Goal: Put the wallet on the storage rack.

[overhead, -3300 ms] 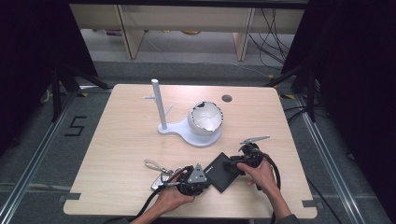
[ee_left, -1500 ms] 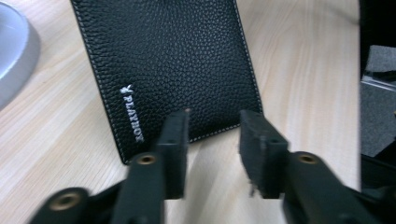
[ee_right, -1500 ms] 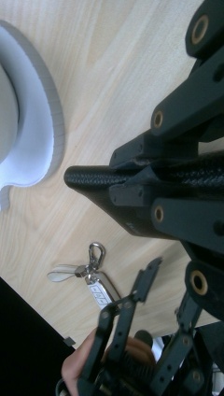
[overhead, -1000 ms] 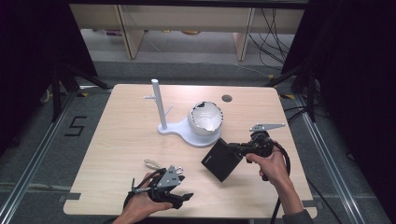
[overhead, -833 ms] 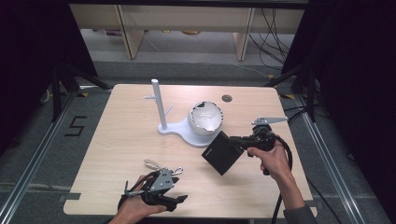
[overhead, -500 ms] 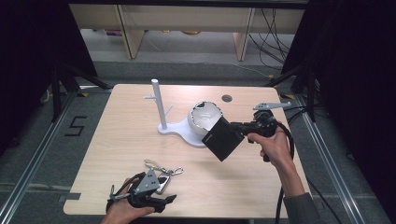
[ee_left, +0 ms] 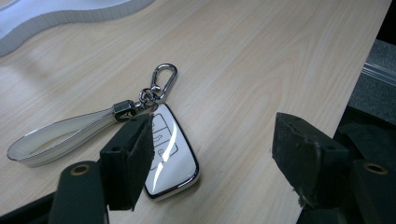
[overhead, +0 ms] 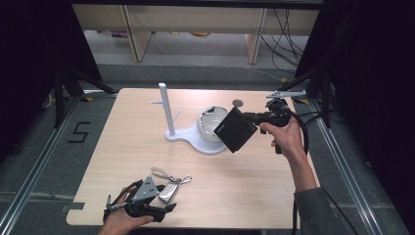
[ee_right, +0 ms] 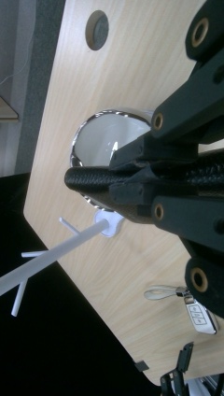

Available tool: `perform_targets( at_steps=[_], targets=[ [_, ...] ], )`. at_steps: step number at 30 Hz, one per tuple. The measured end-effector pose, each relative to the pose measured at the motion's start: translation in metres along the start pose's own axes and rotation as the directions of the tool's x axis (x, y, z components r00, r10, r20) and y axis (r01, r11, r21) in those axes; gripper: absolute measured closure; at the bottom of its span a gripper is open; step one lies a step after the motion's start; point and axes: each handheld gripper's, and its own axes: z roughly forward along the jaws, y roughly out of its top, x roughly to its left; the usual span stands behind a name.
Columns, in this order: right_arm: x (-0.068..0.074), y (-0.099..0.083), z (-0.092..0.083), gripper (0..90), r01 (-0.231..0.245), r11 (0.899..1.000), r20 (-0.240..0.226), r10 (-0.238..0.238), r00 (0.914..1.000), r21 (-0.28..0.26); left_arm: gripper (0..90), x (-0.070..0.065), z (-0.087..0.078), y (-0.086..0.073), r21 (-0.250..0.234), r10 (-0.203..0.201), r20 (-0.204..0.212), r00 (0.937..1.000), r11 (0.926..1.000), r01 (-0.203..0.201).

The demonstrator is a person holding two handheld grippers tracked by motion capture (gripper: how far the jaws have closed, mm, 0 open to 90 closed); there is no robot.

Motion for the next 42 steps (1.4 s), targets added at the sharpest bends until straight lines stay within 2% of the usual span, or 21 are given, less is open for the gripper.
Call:
perform_targets(
  at_steps=[1,4,7,9,11,13,14,15,18,19,22,23,27,28,29,31,33,36,38,39,42],
  targets=[
    [-0.001,0.001,0.001,83.5,-0.005,1.0,-0.003,0.005,1.0,-0.001,29.5,0.002,-0.001,0.0,0.015,0.021,-0.006,0.9998,0.9997,-0.021],
    [-0.005,0.004,0.006,83.5,0.006,1.0,-0.002,-0.006,1.0,-0.008,29.3,0.003,-0.001,0.0,0.004,0.009,-0.002,1.0,1.0,-0.009],
    [-0.006,0.01,0.008,83.5,-0.024,1.0,0.009,0.024,0.9997,-0.009,29.2,0.004,-0.001,0.0,0.015,0.016,-0.009,0.9998,0.9998,-0.015],
    [-0.01,0.014,0.01,83.5,0.009,1.0,0.023,-0.009,0.9997,-0.009,29.2,0.004,-0.001,-0.001,0.026,0.015,-0.012,0.9998,0.9996,-0.015],
    [-0.012,0.017,0.012,83.5,0.0,1.0,0.027,0.0,0.9996,-0.011,29.2,0.002,-0.001,-0.001,0.027,0.003,-0.008,1.0,0.9996,-0.003],
    [-0.012,0.02,0.015,83.5,-0.042,0.999,0.022,0.042,0.9989,-0.014,29.2,0.001,0.0,-0.001,0.021,0.007,0.0,1.0,0.9998,-0.007],
    [-0.015,0.022,0.017,83.5,-0.021,1.0,0.024,0.021,0.9995,-0.018,29.2,0.001,0.0,-0.001,0.019,0.009,-0.001,1.0,0.9998,-0.009],
    [-0.015,0.022,0.018,83.5,-0.041,0.999,0.031,0.041,0.9987,-0.016,29.1,0.001,0.0,-0.001,0.026,0.017,0.002,0.9999,0.9995,-0.017],
    [-0.02,0.025,0.025,83.5,-0.03,0.999,0.048,0.03,0.9984,-0.011,29.1,0.0,0.001,-0.001,0.023,0.01,0.007,0.9999,0.9997,-0.01],
    [-0.02,0.026,0.027,83.5,-0.056,0.998,0.057,0.056,0.9968,-0.004,29.1,0.001,0.001,-0.001,0.035,0.021,0.007,0.9997,0.9992,-0.022],
    [-0.022,0.029,0.033,83.5,-0.067,0.998,0.073,0.068,0.9951,-0.003,29.1,0.001,0.001,-0.001,0.035,0.019,0.008,0.9998,0.9992,-0.019],
    [-0.024,0.029,0.034,83.5,-0.053,0.999,0.072,0.054,0.9959,-0.003,29.1,0.001,0.001,-0.001,0.035,0.019,0.009,0.9998,0.9992,-0.019],
    [-0.023,0.032,0.04,83.5,-0.096,0.995,0.086,0.095,0.9918,0.01,29.0,-0.001,0.002,-0.002,0.04,0.015,0.015,0.9998,0.9991,-0.016],
    [-0.026,0.033,0.042,83.5,-0.065,0.998,0.092,0.064,0.9937,0.008,29.0,0.0,0.002,-0.001,0.044,0.026,0.011,0.9996,0.9987,-0.027],
    [-0.025,0.033,0.044,83.5,-0.089,0.996,0.1,0.087,0.9911,0.013,29.0,-0.001,0.001,-0.001,0.057,0.037,0.01,0.9993,0.9977,-0.037],
    [-0.028,0.034,0.047,83.5,-0.069,0.998,0.114,0.067,0.9911,0.011,29.0,-0.003,0.003,-0.001,0.039,0.012,0.022,0.9997,0.9992,-0.012],
    [-0.028,0.035,0.049,83.4,-0.096,0.995,0.114,0.094,0.9891,0.01,28.9,-0.002,0.002,-0.001,0.049,0.023,0.024,0.9994,0.9985,-0.025],
    [-0.031,0.036,0.053,83.4,-0.088,0.996,0.116,0.087,0.9895,0.005,28.8,-0.001,0.003,-0.002,0.061,0.027,0.02,0.9995,0.9977,-0.028],
    [-0.029,0.037,0.056,83.5,-0.135,0.991,0.13,0.132,0.9826,0.008,28.8,-0.001,0.004,-0.003,0.061,0.025,0.029,0.9993,0.9978,-0.026],
    [-0.033,0.038,0.057,83.4,-0.102,0.995,0.141,0.1,0.9849,0.006,28.8,-0.002,0.004,-0.003,0.062,0.023,0.025,0.9994,0.9978,-0.025],
    [-0.034,0.038,0.06,83.4,-0.133,0.991,0.137,0.132,0.9818,0.001,28.7,-0.001,0.005,-0.003,0.069,0.044,0.036,0.9984,0.9965,-0.047]
  ],
)
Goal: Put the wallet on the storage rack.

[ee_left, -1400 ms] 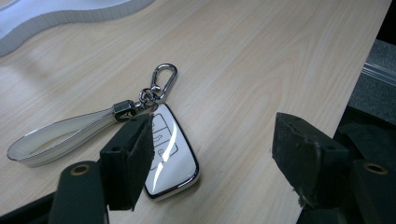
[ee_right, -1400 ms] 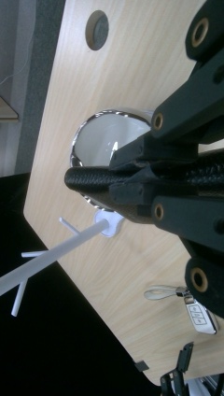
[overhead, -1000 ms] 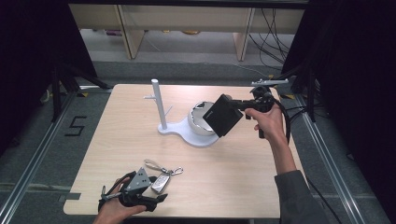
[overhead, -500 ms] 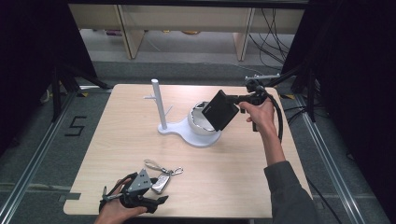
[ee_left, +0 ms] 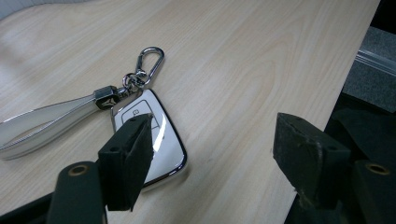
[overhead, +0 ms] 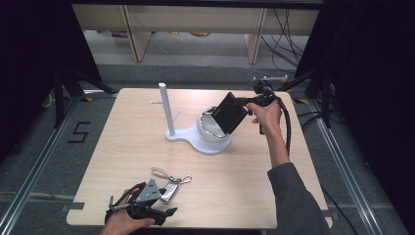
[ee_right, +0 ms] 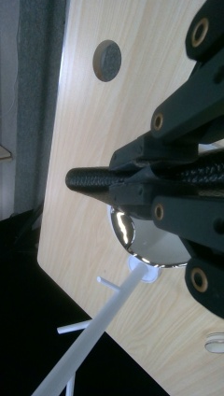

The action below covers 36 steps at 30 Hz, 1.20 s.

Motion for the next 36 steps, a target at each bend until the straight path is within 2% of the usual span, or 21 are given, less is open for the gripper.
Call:
perform_targets(
  at_steps=[4,5,6,7,10,12,13,14,15,16,18,20,21,24,25,28,30,31,34,35,36],
  targets=[
    [-0.001,0.001,0.004,83.4,0.001,1.0,0.01,-0.001,0.9999,-0.01,28.7,-0.002,0.002,-0.001,-0.008,-0.028,0.002,0.9996,0.9996,0.028],
    [0.0,0.001,0.006,83.4,-0.028,1.0,0.003,0.028,0.9996,-0.008,28.7,-0.002,0.002,-0.001,-0.01,-0.015,0.004,0.9999,0.9998,0.015],
    [-0.002,0.001,0.007,83.4,-0.015,1.0,0.015,0.015,0.9998,-0.013,28.7,-0.002,0.002,-0.001,-0.009,-0.016,0.004,0.9999,0.9998,0.016],
    [-0.001,0.001,0.009,83.5,-0.034,0.999,0.006,0.034,0.9994,-0.011,28.7,-0.002,0.002,-0.001,-0.011,-0.014,0.005,0.9999,0.9998,0.014],
    [-0.002,0.0,0.014,83.4,-0.032,0.999,0.012,0.032,0.9994,-0.009,28.6,-0.001,0.001,-0.001,0.005,-0.004,0.003,1.0,1.0,0.004],
    [0.0,-0.001,0.018,83.4,-0.066,0.998,0.016,0.066,0.9977,0.0,28.7,-0.001,0.002,-0.002,0.016,-0.007,-0.003,1.0,0.9998,0.007],
    [-0.003,-0.002,0.02,83.4,-0.04,0.999,0.026,0.04,0.9989,-0.003,28.7,-0.001,0.002,-0.002,0.016,0.0,-0.001,1.0,0.9999,0.0],
    [-0.001,-0.003,0.022,83.4,-0.071,0.997,0.021,0.071,0.9973,0.004,28.7,-0.002,0.002,-0.002,0.011,-0.003,0.009,1.0,0.9999,0.003],
    [-0.004,-0.004,0.025,83.3,-0.038,0.999,0.019,0.038,0.9991,-0.003,28.7,-0.002,0.003,-0.002,0.015,-0.009,-0.004,1.0,0.9998,0.009],
    [-0.002,-0.005,0.027,83.3,-0.05,0.999,0.021,0.05,0.9985,-0.002,28.7,-0.001,0.003,-0.002,0.017,0.01,0.007,0.9999,0.9998,-0.01],
    [-0.002,-0.008,0.032,83.2,-0.051,0.999,0.018,0.051,0.9986,0.003,28.6,-0.001,0.004,-0.003,0.02,0.006,0.006,1.0,0.9998,-0.006],
    [0.0,-0.012,0.037,82.8,-0.088,0.996,0.011,0.088,0.996,0.021,28.6,-0.002,0.005,-0.003,0.017,0.004,0.01,0.9999,0.9999,-0.004],
    [-0.003,-0.014,0.04,82.2,-0.055,0.998,0.006,0.055,0.9985,0.025,28.6,-0.002,0.004,-0.003,0.017,0.005,0.013,0.9999,0.9998,-0.005],
    [-0.004,-0.02,0.046,78.8,-0.069,0.997,0.025,0.068,0.9974,0.034,28.6,-0.001,0.004,-0.003,0.02,0.005,0.005,1.0,0.9998,-0.006],
    [-0.005,-0.022,0.046,76.9,-0.073,0.997,0.027,0.072,0.997,0.027,28.6,-0.002,0.004,-0.003,0.019,-0.012,0.002,0.9999,0.9997,0.012],
    [-0.007,-0.022,0.042,67.9,-0.074,0.997,0.04,0.073,0.9966,0.032,28.5,-0.002,0.004,-0.003,0.018,-0.013,0.001,0.9999,0.9998,0.013],
    [-0.009,-0.02,0.036,63.4,-0.043,0.999,0.058,0.042,0.9975,0.022,28.4,-0.002,0.004,-0.003,0.018,-0.012,0.0,0.9999,0.9998,0.012],
    [-0.007,-0.02,0.032,60.0,-0.064,0.998,0.066,0.062,0.9959,0.016,28.4,-0.001,0.003,-0.003,0.016,0.007,-0.001,1.0,0.9998,-0.007],
    [-0.006,-0.02,0.021,51.2,-0.049,0.999,0.082,0.046,0.9956,0.025,28.4,-0.001,0.002,-0.003,0.009,0.003,-0.004,1.0,1.0,-0.003],
    [-0.005,-0.021,0.016,49.8,-0.032,0.999,0.107,0.028,0.9939,0.035,28.4,0.0,0.002,-0.002,0.01,0.004,-0.005,1.0,0.9999,-0.004],
    [-0.007,-0.025,0.008,48.9,0.012,1.0,0.102,-0.013,0.9947,0.011,28.3,-0.001,0.002,-0.003,0.003,-0.009,-0.005,0.9999,1.0,0.009]
  ],
)
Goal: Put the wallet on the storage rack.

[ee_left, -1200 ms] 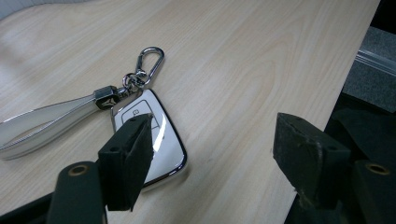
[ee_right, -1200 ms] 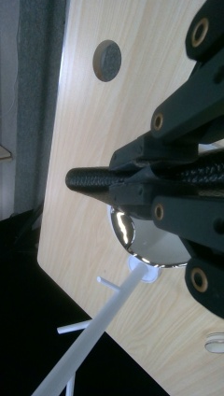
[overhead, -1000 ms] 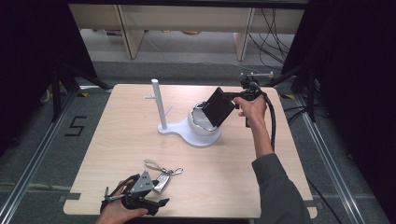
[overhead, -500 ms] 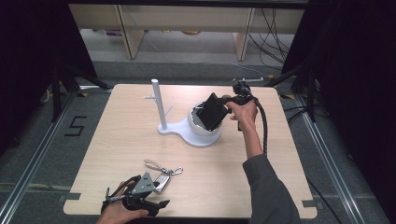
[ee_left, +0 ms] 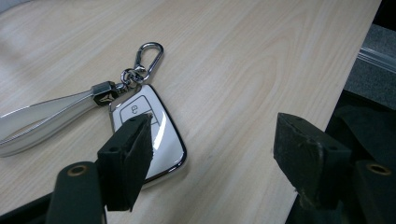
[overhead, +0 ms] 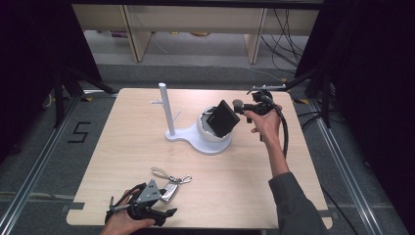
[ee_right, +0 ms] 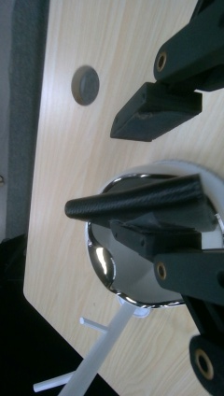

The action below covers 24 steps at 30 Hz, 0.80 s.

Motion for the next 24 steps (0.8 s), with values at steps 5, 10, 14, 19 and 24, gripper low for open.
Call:
perform_targets(
  at_steps=[5,10,14,19,24],
  targets=[
    [-0.001,-0.013,-0.019,45.6,0.039,0.999,-0.022,-0.039,0.999,-0.006,27.5,0.002,0.0,-0.001,-0.001,0.004,-0.003,1.0,1.0,-0.004],
    [0.002,-0.03,-0.04,42.4,0.048,0.998,-0.049,-0.049,0.9976,-0.029,27.2,0.003,0.0,-0.001,-0.004,0.002,-0.012,0.9999,1.0,-0.002],
    [0.01,-0.047,-0.05,41.9,0.075,0.996,-0.1,-0.079,0.9918,-0.041,27.1,0.004,-0.001,-0.002,-0.011,-0.007,-0.02,0.9998,0.9999,0.006],
    [0.017,-0.063,-0.053,38.9,0.108,0.993,-0.125,-0.115,0.9855,-0.056,26.3,0.005,-0.001,-0.002,-0.015,-0.016,-0.02,0.9997,0.9998,0.015],
    [0.023,-0.075,-0.052,36.5,0.138,0.99,-0.138,-0.138,0.9807,-0.009,26.0,0.005,0.0,-0.002,-0.005,-0.006,-0.035,0.9994,1.0,0.006]
  ],
)
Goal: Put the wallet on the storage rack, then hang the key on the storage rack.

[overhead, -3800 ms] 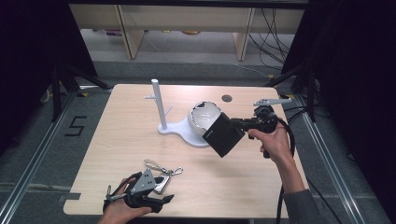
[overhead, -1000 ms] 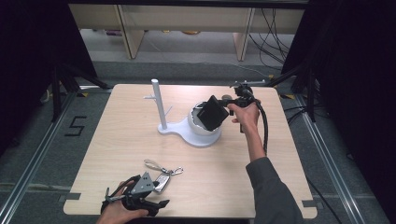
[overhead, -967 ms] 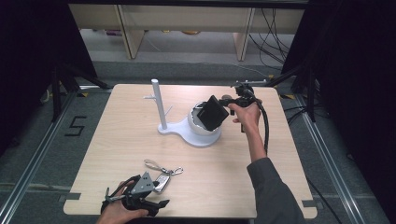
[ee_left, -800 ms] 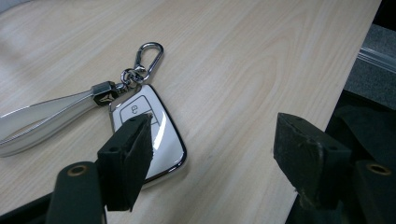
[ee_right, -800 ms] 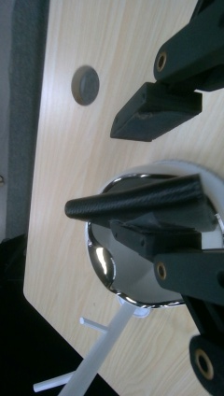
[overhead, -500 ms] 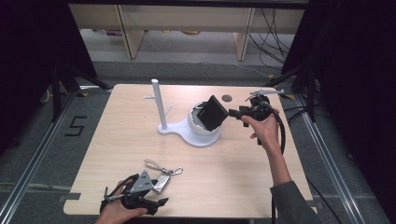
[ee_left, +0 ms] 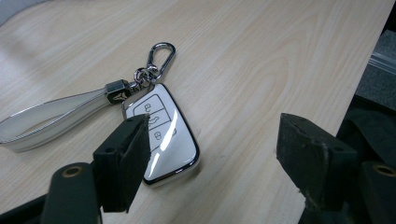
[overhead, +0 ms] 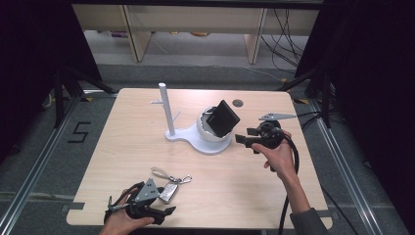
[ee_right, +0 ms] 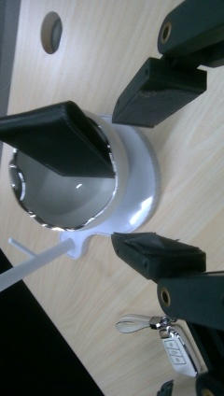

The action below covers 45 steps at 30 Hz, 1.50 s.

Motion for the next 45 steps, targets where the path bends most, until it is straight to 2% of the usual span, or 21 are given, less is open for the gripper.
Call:
perform_targets(
  at_steps=[2,4,5,8,13,17,19,20,21,22,23,27,28,33,34,36,38,39,40,42,45],
  targets=[
    [0.002,-0.008,0.003,35.5,-0.028,1.0,-0.01,0.028,0.9996,0.0,25.9,0.002,0.0,0.0,0.003,0.019,-0.001,0.9998,0.9998,-0.019],
    [0.003,-0.013,0.004,34.9,-0.045,0.999,-0.025,0.045,0.9987,0.017,25.8,0.002,0.0,0.0,-0.005,0.004,0.001,1.0,1.0,-0.004],
    [0.001,-0.017,0.004,35.0,-0.013,1.0,-0.013,0.014,0.9998,0.02,25.7,0.003,0.0,0.001,-0.006,0.012,-0.011,0.9999,0.9999,-0.012],
    [0.004,-0.025,0.008,34.6,-0.039,0.999,-0.012,0.039,0.9991,0.027,25.2,0.004,-0.001,0.001,-0.014,0.002,-0.027,0.9996,0.9999,-0.002],
    [0.013,-0.034,0.01,32.6,0.009,0.999,0.015,-0.01,0.9998,0.047,25.1,0.005,-0.001,0.003,-0.016,0.016,-0.023,0.9996,0.9997,-0.017],
    [0.026,-0.045,0.008,31.7,0.024,0.997,0.003,-0.024,0.9997,0.078,25.0,0.009,-0.001,0.006,-0.029,-0.005,-0.019,0.9998,0.9996,0.004],
    [0.029,-0.05,0.008,30.3,0.059,0.993,0.017,-0.061,0.998,0.103,24.9,0.012,0.0,0.009,-0.041,-0.012,-0.027,0.9995,0.9991,0.011],
    [0.031,-0.053,0.006,30.3,0.062,0.993,0.032,-0.066,0.9973,0.105,24.9,0.013,-0.001,0.01,-0.037,-0.005,-0.025,0.9997,0.9993,0.004],
    [0.035,-0.057,0.005,30.3,0.032,0.993,0.014,-0.034,0.9993,0.115,24.8,0.014,0.0,0.011,-0.045,-0.01,-0.028,0.9995,0.999,0.008],
    [0.034,-0.059,0.005,30.3,0.044,0.993,0.0,-0.044,0.999,0.111,24.8,0.015,0.002,0.013,-0.056,-0.017,-0.026,0.9995,0.9983,0.016],
    [0.034,-0.063,0.003,30.3,0.061,0.991,0.006,-0.063,0.998,0.122,24.8,0.016,0.002,0.013,-0.045,-0.009,-0.038,0.9992,0.9989,0.007],
    [0.038,-0.076,0.002,30.3,0.063,0.989,0.0,-0.064,0.998,0.134,24.8,0.02,0.007,0.018,-0.039,0.01,-0.034,0.9994,0.9992,-0.011],
    [0.042,-0.08,0.001,30.3,0.039,0.988,0.006,-0.04,0.9992,0.148,24.8,0.02,0.009,0.019,-0.041,0.007,-0.03,0.9995,0.9991,-0.009],
    [0.05,-0.098,0.003,30.3,0.058,0.985,0.0,-0.059,0.9983,0.163,24.8,0.023,0.018,0.025,-0.022,0.039,-0.038,0.9985,0.999,-0.04],
    [0.05,-0.099,0.003,30.2,0.071,0.98,0.0,-0.072,0.9974,0.185,24.8,0.024,0.02,0.026,-0.007,0.061,-0.039,0.9973,0.9981,-0.062],
    [0.054,-0.105,0.005,30.2,0.048,0.981,0.008,-0.051,0.9987,0.189,24.7,0.023,0.024,0.028,0.005,0.078,-0.032,0.9965,0.997,-0.078],
    [0.055,-0.11,0.006,30.2,0.065,0.979,0.005,-0.067,0.9978,0.194,24.5,0.024,0.028,0.03,0.025,0.104,-0.031,0.9941,0.9943,-0.103],
    [0.056,-0.111,0.006,30.2,0.075,0.979,0.0,-0.077,0.9971,0.189,24.4,0.024,0.03,0.03,0.029,0.091,-0.033,0.9953,0.9955,-0.09],
    [0.058,-0.113,0.005,30.2,0.082,0.974,-0.006,-0.083,0.9965,0.212,24.2,0.023,0.031,0.031,0.03,0.106,-0.033,0.9938,0.994,-0.105],
    [0.058,-0.115,0.006,30.2,0.089,0.978,-0.007,-0.089,0.996,0.189,24.2,0.022,0.033,0.033,0.046,0.098,-0.038,0.9945,0.9944,-0.096],
    [0.061,-0.117,0.004,30.2,0.086,0.974,-0.018,-0.084,0.9963,0.211,24.3,0.024,0.034,0.037,0.059,0.112,-0.045,0.9927,0.9922,-0.109]
  ],
)
